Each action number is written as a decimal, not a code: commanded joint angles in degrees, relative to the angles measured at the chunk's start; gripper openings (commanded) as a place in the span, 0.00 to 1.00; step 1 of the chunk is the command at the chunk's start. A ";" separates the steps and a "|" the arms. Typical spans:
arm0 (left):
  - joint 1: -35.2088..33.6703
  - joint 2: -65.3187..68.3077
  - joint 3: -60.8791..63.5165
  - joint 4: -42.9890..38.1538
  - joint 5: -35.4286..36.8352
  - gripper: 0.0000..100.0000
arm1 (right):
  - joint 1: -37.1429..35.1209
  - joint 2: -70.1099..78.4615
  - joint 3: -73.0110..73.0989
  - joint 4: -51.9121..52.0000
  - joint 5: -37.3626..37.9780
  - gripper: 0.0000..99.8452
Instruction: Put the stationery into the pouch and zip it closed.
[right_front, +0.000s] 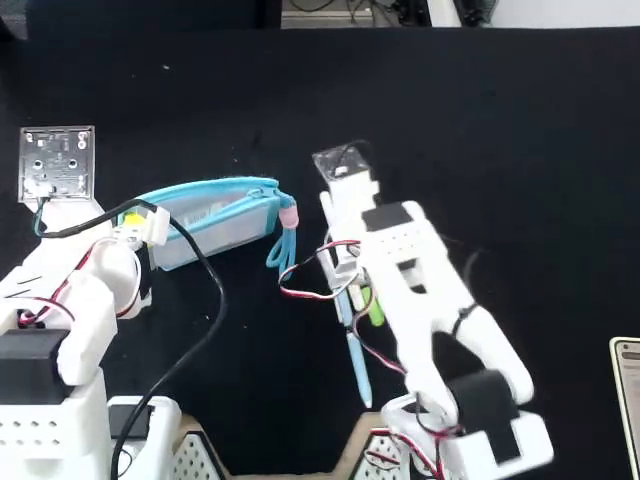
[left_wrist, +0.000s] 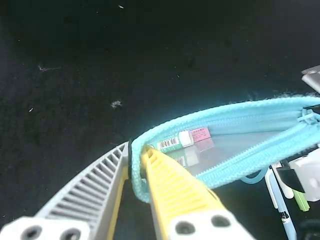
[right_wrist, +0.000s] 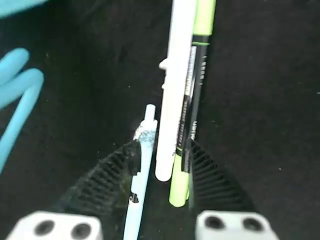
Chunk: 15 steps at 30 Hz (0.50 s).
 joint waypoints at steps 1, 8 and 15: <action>0.13 0.35 2.68 0.18 -0.70 0.03 | 3.25 1.89 -3.21 -3.78 -0.09 0.13; 0.13 0.35 2.68 0.18 -0.70 0.03 | 9.41 7.34 -4.09 -11.87 0.53 0.13; 0.13 0.35 2.68 0.26 -0.70 0.03 | 9.41 17.10 -12.00 -7.21 3.34 0.13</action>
